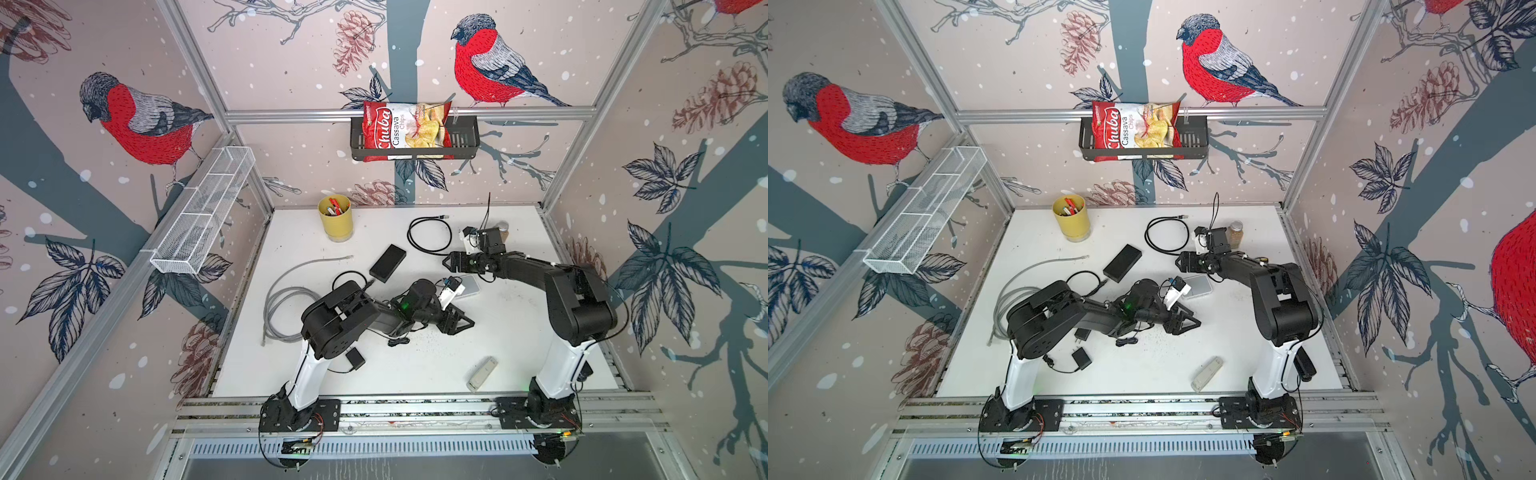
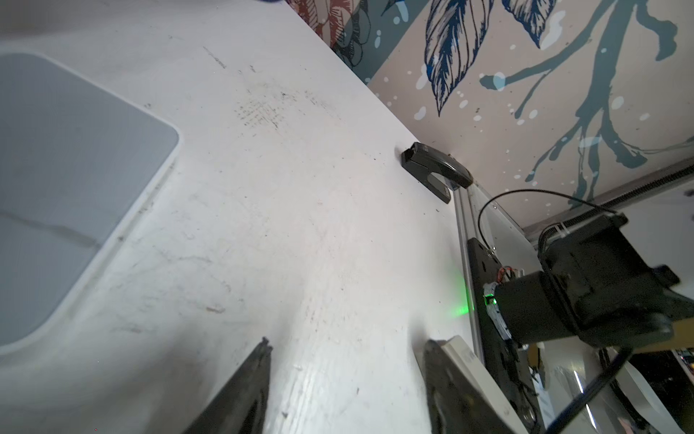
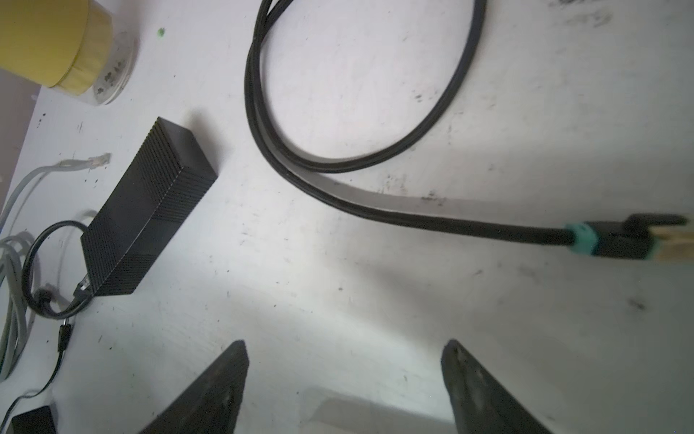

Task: Insert the plug into the switch port

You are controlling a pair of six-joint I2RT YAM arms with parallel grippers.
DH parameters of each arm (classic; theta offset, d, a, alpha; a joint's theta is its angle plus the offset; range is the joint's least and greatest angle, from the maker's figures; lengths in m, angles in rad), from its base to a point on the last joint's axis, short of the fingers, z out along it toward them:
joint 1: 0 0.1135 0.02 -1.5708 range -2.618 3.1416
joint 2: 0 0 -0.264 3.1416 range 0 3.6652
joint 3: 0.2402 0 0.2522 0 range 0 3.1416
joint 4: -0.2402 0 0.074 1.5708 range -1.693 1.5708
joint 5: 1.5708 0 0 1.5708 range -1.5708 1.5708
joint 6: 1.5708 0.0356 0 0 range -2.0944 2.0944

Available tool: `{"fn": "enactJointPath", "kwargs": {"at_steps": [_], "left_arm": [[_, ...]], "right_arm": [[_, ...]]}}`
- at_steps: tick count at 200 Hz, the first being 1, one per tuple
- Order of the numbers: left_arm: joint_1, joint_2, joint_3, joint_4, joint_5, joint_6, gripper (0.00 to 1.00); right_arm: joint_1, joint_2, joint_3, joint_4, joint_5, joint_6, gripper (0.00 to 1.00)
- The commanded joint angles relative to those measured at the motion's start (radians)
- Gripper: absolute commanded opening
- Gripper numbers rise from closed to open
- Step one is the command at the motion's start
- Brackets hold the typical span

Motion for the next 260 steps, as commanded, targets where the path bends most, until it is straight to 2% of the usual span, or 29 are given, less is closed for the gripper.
{"fn": "enactJointPath", "kwargs": {"at_steps": [1,53,90,113,148,183,260], "left_arm": [[0.014,0.02,0.015,0.009,-0.074,-0.001,0.63],[0.049,0.073,0.1,-0.017,-0.089,-0.001,0.63],[0.074,0.075,0.125,-0.051,-0.118,0.011,0.63],[0.069,0.027,0.129,-0.103,-0.125,0.058,0.63],[0.025,-0.056,0.082,-0.22,-0.147,0.102,0.63],[0.004,-0.041,0.059,-0.264,-0.122,0.082,0.61],[0.037,0.072,0.177,-0.277,-0.227,0.072,0.63]], "right_arm": [[0.009,0.003,-0.012,-0.035,-0.088,-0.058,0.82],[0.012,0.002,-0.052,-0.068,-0.069,-0.036,0.81],[-0.001,-0.038,-0.117,-0.074,-0.002,0.025,0.81],[-0.009,-0.06,-0.14,-0.082,0.064,0.063,0.82],[-0.023,-0.09,-0.161,-0.085,0.099,0.104,0.83],[-0.035,-0.103,-0.176,-0.1,0.105,0.105,0.83],[-0.034,-0.198,-0.28,-0.087,0.055,0.161,0.83]]}}
